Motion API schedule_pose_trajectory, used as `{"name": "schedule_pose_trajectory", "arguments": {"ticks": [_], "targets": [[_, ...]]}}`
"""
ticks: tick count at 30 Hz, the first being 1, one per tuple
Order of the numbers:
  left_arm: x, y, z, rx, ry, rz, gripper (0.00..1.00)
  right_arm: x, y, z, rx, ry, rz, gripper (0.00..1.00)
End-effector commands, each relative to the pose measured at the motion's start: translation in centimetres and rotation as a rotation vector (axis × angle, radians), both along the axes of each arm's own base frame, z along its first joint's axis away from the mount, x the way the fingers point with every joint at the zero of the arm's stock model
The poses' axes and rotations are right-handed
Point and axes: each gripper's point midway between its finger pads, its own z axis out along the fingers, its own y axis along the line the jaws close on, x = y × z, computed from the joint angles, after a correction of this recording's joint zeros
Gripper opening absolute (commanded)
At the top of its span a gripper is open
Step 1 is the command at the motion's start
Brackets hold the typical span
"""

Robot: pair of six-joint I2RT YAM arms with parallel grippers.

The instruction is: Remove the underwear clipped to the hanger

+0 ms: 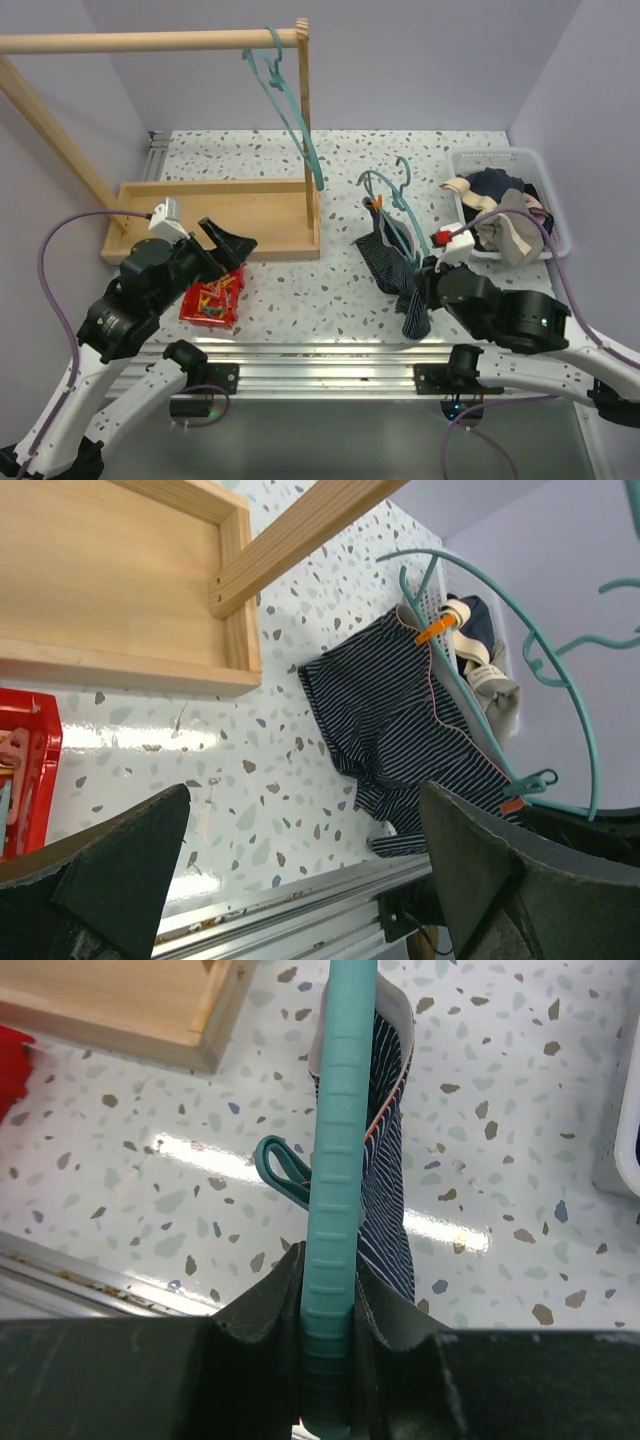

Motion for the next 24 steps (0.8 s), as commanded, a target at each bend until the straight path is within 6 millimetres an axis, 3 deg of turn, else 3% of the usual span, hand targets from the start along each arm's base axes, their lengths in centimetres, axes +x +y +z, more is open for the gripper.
{"name": "schedule_pose_trajectory", "arguments": {"ticks": [1,2,4,5,6,8,11,18,24], "targets": [[0.4,-1.9,-0.2,-0.062,-0.026,-0.069,1.0,1.5,0.7,-2.4,-0.027,0.015,-0.136,0.0],[0.3,-2.4,-1.9,-0.057,0.008,-0.09,1.0,1.5,2.1,-2.9,0.008,0.029,-0.117,0.0],[0.5,-3.2,-2.6,-0.078,0.005,-0.12,1.0,1.3,4.1,-4.9,0.035,0.081,-0.084,0.0],[0.5,-3.4,-4.4,-0.068,0.035,-0.125,1.0,0.3,5.4,-7.4,0.052,0.158,-0.041,0.0],[0.5,-3.6,-5.1,-0.07,0.045,-0.134,1.0,0.3,7.3,-7.5,0.133,0.165,-0.01,0.0],[0.7,-3.9,-6.7,-0.068,0.06,-0.144,1.0,-0.8,8.6,-9.7,0.18,0.242,0.015,0.0],[0.7,-4.5,-8.5,-0.075,0.09,-0.161,1.0,-1.5,8.6,-11.1,0.197,0.288,-0.002,0.0],[1.5,-6.4,-10.5,-0.119,0.112,-0.2,1.0,-2.8,7.6,-11.5,0.22,0.34,-0.006,0.0],[3.2,-10.2,-10.8,-0.124,0.125,-0.218,1.0,-2.7,7.0,-11.2,0.249,0.335,-0.034,0.0]]}}
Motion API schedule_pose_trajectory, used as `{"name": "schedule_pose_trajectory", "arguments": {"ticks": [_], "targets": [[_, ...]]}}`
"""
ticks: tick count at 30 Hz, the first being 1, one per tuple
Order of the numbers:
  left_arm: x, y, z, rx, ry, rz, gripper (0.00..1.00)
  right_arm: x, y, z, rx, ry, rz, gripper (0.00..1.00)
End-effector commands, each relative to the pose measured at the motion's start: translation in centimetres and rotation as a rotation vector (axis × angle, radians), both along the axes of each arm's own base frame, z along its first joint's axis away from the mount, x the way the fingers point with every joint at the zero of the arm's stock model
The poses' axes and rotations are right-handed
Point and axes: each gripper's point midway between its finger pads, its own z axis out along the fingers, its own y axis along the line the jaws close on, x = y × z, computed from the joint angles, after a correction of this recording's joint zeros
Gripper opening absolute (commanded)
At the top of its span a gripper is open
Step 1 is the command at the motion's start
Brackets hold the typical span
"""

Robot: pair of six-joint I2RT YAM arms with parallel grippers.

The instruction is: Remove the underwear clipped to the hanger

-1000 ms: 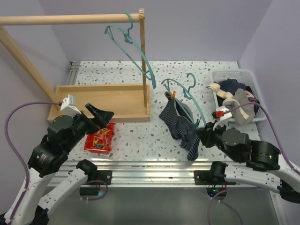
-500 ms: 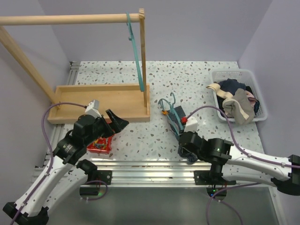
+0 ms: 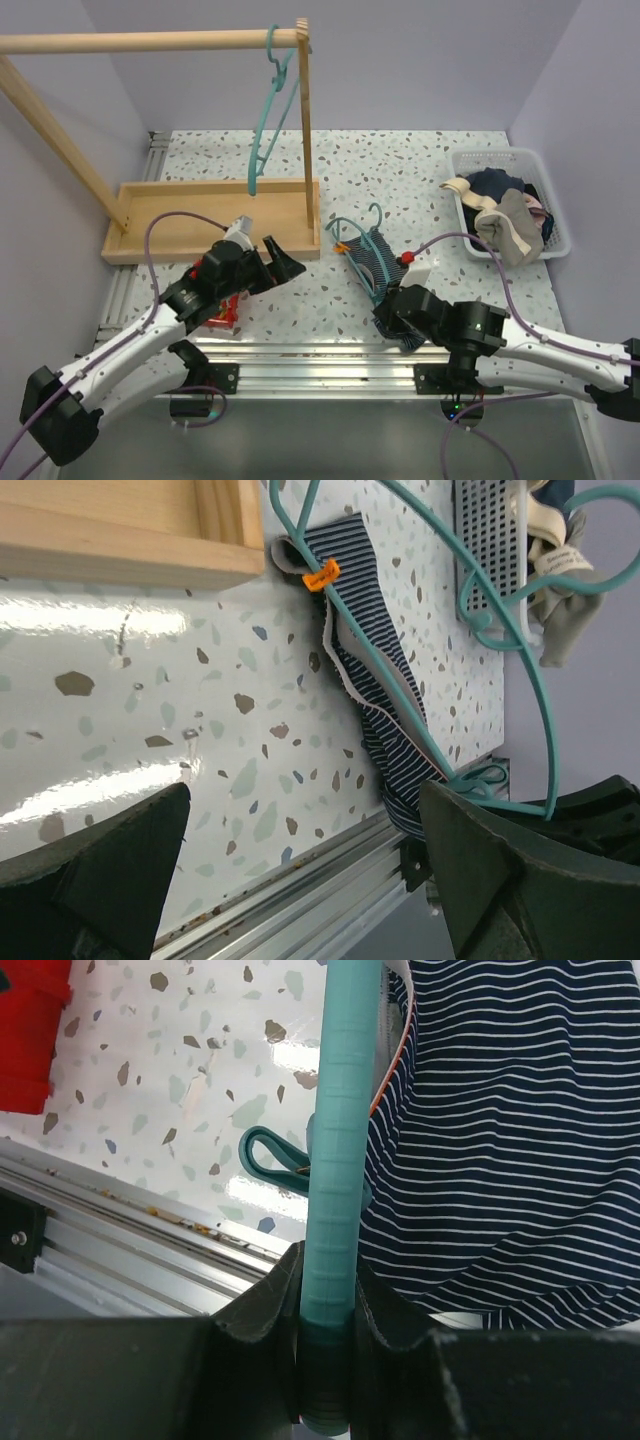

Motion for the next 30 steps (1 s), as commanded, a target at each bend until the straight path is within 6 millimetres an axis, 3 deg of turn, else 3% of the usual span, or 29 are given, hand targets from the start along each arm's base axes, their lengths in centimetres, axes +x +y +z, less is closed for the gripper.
{"name": "schedule_pose_trajectory", "arguments": {"ticks": [1,5,7,10,19,25,30], "targets": [[1.7,-3.4,3.4,-0.119,-0.085,-0.004,1.0,0.2,0.2,1.0,0.054,0.001,-0.043,0.0],[1.0,-7.7,3.9,-0.136,-0.044,-0.053,1.0,0.3,-0.3,0.9,0.015,0.002,-0.054,0.0],[0.2,-9.6,2.3,-0.103,0.005,-0.072,1.0,0.3,-0.5,0.8,0.009,-0.001,-0.057,0.0],[0.1,-12.3,3.1,-0.183,0.008,-0.088,1.0,0.3,-0.8,0.7,0.005,-0.001,-0.064,0.0],[-0.1,-18.1,3.9,-0.177,0.04,-0.165,1.0,0.3,-1.9,0.6,-0.011,-0.015,-0.073,0.0],[-2.2,-20.6,2.5,-0.148,0.074,-0.243,0.95,0.5,-2.5,1.0,-0.013,-0.033,-0.094,0.0],[-3.7,-20.7,0.6,-0.105,0.11,-0.269,0.81,0.6,-2.9,1.2,-0.012,-0.04,-0.11,0.0]]}}
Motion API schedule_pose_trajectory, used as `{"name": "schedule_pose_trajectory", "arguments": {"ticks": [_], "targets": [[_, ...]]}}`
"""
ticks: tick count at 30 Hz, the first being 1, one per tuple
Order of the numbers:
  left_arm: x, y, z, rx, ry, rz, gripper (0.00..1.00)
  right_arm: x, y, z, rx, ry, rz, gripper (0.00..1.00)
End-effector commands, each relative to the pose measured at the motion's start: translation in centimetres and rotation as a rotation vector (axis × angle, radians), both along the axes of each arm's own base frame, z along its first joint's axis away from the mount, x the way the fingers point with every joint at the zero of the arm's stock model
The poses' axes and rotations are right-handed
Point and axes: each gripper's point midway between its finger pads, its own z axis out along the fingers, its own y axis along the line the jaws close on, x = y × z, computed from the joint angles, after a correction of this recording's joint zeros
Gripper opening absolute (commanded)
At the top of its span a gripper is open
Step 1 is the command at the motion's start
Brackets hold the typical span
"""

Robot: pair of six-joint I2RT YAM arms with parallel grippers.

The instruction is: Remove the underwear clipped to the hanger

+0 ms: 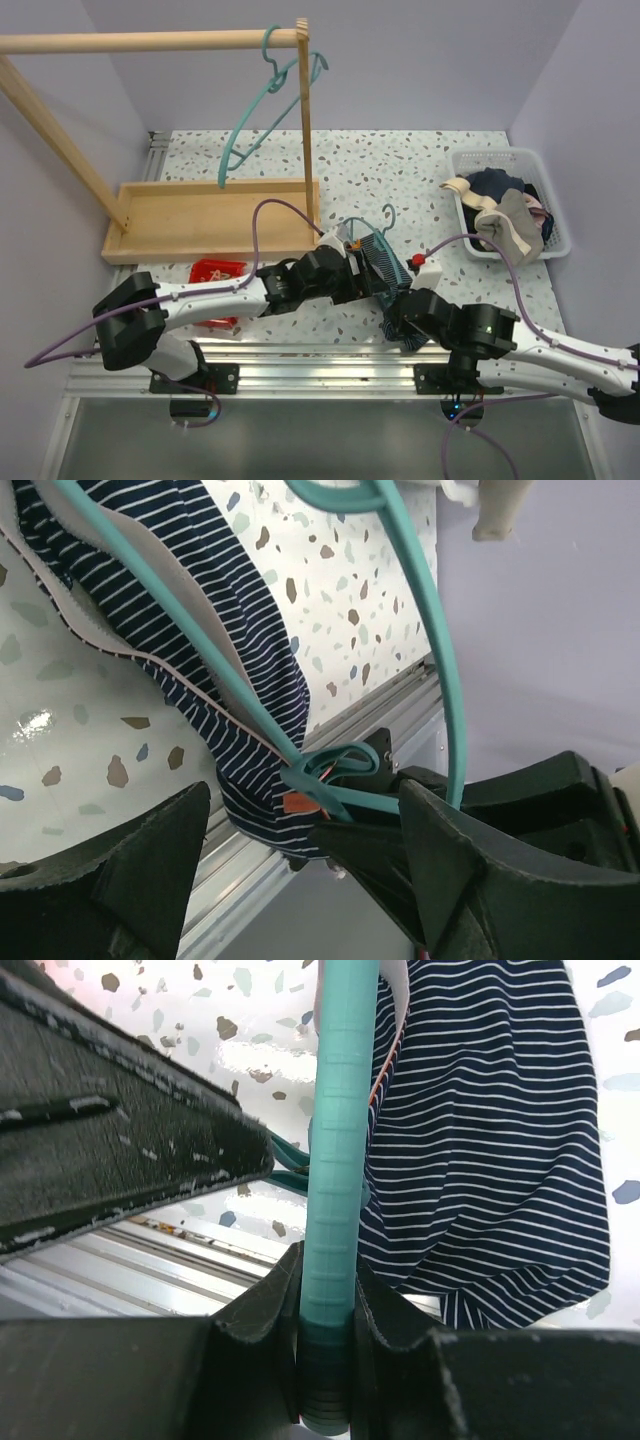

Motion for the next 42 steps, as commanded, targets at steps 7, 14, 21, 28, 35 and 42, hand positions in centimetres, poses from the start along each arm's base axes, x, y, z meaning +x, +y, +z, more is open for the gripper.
{"name": "schedule_pose_trajectory", "arguments": {"ticks": [7,14,21,28,35,42], "targets": [[-1.5,-1.0,-1.4,0.004,0.023,-0.039,0.65,1.0,-0.4,2.0,0.031,-0.053,-0.064,0.0],[-2.0,0.0,-2.8,0.021,0.03,-0.037,0.49,1.1,-0.4,2.9,0.038,-0.057,-0.069,0.0],[-2.0,1.3,-2.1,-0.027,0.029,0.009,0.38,1.2,-0.4,3.2,0.034,-0.067,-0.069,0.0],[-1.0,1.2,0.5,-0.097,0.009,0.071,0.8,1.1,-0.2,2.9,0.033,-0.059,-0.062,0.0],[-1.2,0.3,-0.1,-0.157,0.083,0.09,1.0,1.1,-0.2,2.7,0.032,-0.056,-0.063,0.0],[-0.8,-1.7,0.9,-0.17,0.098,0.067,1.0,1.1,-0.1,2.5,0.038,-0.052,-0.065,0.0]]}}
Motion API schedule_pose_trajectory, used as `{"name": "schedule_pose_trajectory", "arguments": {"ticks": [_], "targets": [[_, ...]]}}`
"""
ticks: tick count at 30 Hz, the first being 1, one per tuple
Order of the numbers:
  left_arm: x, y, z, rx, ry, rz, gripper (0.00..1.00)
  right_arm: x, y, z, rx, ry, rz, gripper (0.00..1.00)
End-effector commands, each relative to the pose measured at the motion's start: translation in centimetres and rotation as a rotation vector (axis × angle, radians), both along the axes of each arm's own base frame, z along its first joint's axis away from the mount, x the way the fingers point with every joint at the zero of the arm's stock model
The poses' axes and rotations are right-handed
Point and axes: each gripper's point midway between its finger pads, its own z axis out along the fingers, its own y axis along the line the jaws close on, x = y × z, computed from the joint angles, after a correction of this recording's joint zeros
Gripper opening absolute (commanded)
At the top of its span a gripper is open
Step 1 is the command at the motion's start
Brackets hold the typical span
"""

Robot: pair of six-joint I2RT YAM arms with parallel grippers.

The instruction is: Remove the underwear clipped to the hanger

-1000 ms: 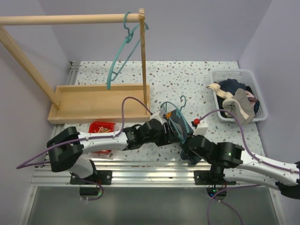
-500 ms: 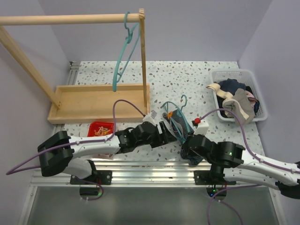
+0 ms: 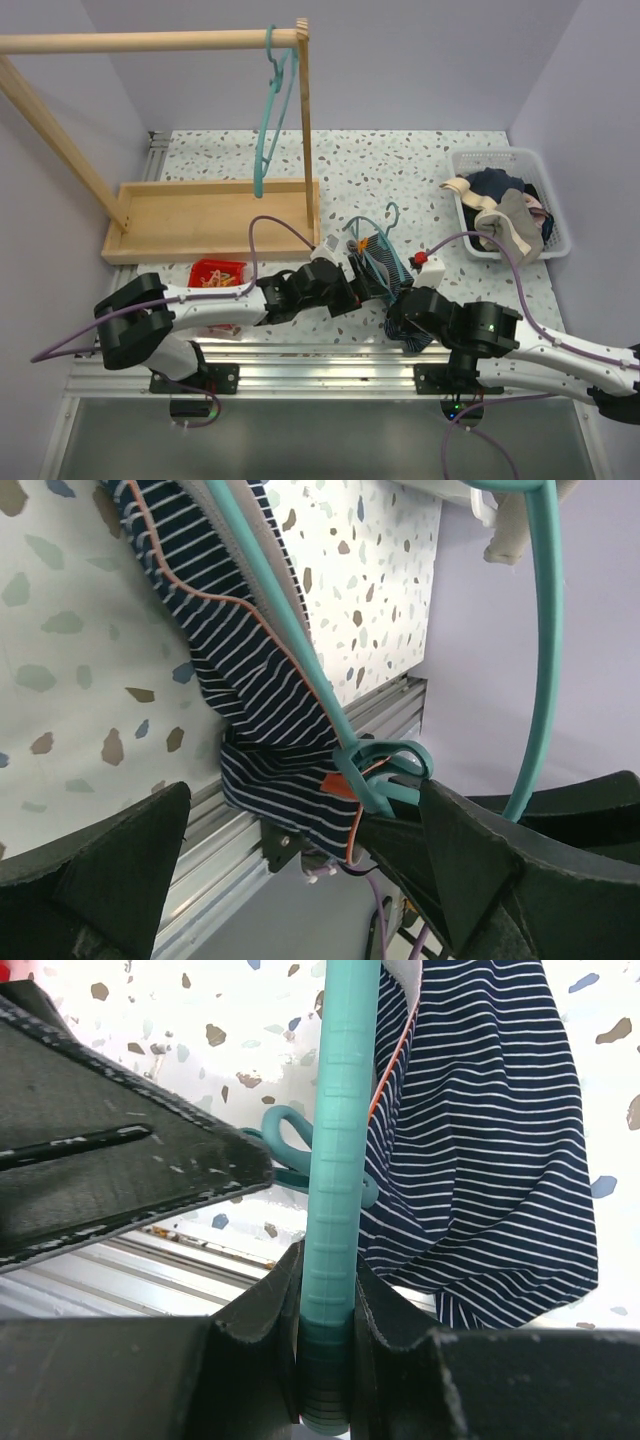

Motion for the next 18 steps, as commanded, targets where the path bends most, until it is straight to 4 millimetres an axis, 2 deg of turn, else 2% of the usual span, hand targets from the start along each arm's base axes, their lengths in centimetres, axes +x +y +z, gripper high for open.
{"name": "schedule_pose_trajectory", "arguments": {"ticks": [1,2,4,12,18], "targets": [[0.5,-2.4,3.3,-0.097,-0.018,-0.011,1.0,0.9,0.7,1.7,0.057,-0.046,-0.043,0.0],[0.4,-2.6,2.5,-0.073,0.0,-0.02,1.0,1.0,0.8,1.7,0.057,-0.045,-0.042,0.0],[0.6,-2.9,2.6,-0.08,0.007,-0.014,1.0,1.0,1.0,1.8,0.049,-0.047,-0.034,0.0],[1.4,-2.2,5.3,-0.12,-0.053,0.03,1.0,1.0,1.1,1.7,0.049,-0.048,-0.025,0.0],[1.2,-3.0,3.7,-0.06,-0.019,-0.001,1.0,1.0,1.2,1.7,0.047,-0.046,-0.02,0.0]]}}
